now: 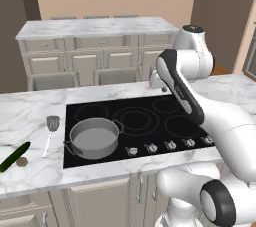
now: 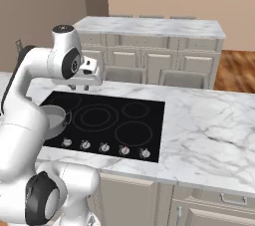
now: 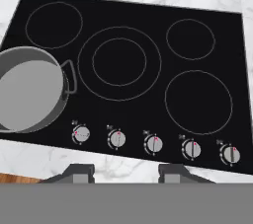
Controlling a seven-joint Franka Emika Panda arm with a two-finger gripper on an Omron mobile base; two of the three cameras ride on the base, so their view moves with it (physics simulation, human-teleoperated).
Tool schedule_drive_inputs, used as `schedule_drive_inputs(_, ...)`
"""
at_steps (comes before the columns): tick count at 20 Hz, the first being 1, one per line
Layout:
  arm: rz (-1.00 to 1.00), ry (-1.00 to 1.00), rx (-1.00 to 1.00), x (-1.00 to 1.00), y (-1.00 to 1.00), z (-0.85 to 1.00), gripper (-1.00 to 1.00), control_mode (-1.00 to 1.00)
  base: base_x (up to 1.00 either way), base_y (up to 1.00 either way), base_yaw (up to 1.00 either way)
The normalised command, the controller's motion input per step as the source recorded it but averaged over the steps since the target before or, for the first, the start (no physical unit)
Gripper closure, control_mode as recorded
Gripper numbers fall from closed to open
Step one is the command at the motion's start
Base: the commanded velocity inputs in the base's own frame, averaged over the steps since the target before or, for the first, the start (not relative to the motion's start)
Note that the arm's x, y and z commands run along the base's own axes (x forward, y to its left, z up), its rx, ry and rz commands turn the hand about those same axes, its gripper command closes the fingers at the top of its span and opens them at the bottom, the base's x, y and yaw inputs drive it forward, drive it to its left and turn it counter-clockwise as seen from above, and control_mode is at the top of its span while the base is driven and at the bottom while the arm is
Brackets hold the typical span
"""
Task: Put the cucumber and garlic in the pot. Retrieve the spatula and lightly stir the vegetables in the pot.
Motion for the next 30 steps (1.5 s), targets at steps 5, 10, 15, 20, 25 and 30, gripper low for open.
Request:
schedule_drive_inputs(5, 0.06, -0.07, -0.11, -0.35, 0.6, -0.13, -1.0, -1.0, 0.0, 0.0, 0.0)
schedule_drive_inputs(10, 0.13, 0.02, -0.08, -0.34, 1.0, -0.34, -1.0, -1.0, 0.0, 0.0, 0.0)
schedule_drive_inputs(15, -0.02, -0.16, 0.05, -0.8, 0.02, 0.08, -1.0, -1.0, 0.0, 0.0, 0.0)
schedule_drive_inputs(20, -0.1, -0.08, 0.04, -0.32, -0.17, 0.08, -1.0, -1.0, 0.0, 0.0, 0.0)
schedule_drive_inputs(25, 0.0, 0.0, 0.0, -0.02, 0.0, 0.0, -1.0, -1.0, 0.0, 0.0, 0.0)
schedule_drive_inputs(30, 0.0, 0.0, 0.0, 0.0, 0.0, 0.0, -1.0, 1.0, -0.4, 0.88, -0.15)
